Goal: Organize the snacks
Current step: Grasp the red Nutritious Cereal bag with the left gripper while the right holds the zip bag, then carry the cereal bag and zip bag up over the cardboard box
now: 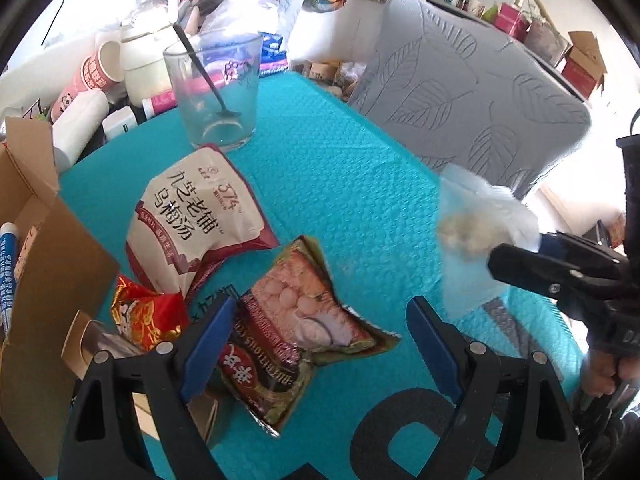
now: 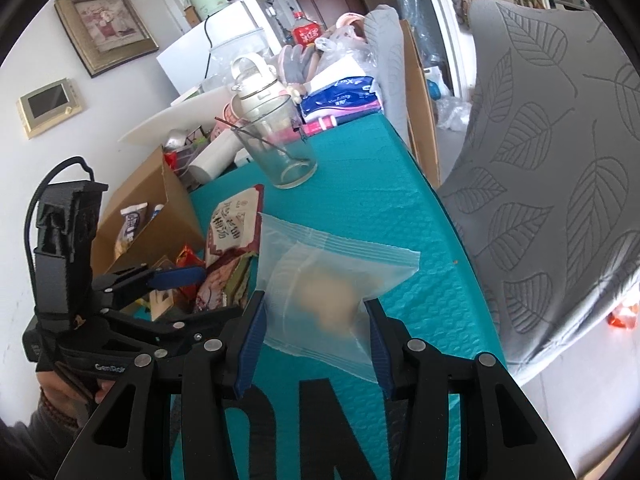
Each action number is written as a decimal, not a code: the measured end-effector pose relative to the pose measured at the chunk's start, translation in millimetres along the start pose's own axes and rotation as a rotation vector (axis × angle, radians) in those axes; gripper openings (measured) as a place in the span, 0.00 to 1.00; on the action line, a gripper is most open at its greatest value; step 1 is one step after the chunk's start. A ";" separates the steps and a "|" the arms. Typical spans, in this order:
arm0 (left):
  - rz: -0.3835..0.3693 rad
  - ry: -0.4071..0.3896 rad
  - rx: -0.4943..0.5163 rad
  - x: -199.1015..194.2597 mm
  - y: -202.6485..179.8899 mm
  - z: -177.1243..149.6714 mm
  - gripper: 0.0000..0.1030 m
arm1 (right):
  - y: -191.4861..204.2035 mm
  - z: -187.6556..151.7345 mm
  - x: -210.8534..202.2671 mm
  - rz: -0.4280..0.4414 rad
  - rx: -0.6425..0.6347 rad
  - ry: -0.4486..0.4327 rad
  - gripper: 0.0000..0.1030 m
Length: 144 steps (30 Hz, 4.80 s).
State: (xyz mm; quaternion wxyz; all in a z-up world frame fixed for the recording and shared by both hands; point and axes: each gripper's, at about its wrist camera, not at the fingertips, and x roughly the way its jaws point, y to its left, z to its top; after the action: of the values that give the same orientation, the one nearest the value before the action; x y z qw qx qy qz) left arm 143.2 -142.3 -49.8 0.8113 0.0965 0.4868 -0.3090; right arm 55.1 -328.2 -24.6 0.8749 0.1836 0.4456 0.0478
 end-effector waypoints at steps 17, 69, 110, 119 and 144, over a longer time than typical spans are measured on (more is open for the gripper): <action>-0.109 0.024 0.002 -8.2 -40.6 -30.2 0.84 | -13.9 -9.4 -7.9 -0.018 0.035 0.003 0.45; -0.014 -0.039 -0.191 -32.8 -25.9 -70.0 0.57 | 8.7 -61.8 -8.4 0.003 -0.030 0.129 0.45; 0.241 -0.435 -0.431 -222.6 77.6 -146.3 0.57 | 224.1 -36.6 -1.2 0.342 -0.430 0.074 0.45; 0.291 -0.536 -0.402 -252.0 99.2 -116.1 0.57 | 253.6 8.4 -2.6 0.359 -0.474 -0.013 0.45; 0.383 -0.635 -0.440 -233.9 215.3 -11.0 0.57 | 294.9 136.7 89.2 0.394 -0.470 -0.130 0.45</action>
State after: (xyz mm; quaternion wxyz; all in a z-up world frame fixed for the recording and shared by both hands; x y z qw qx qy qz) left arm 185.0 128.2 112.3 0.9648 -0.0902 0.2406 -0.0561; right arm 241.0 -70.5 87.9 0.8940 0.0620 0.3211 0.3064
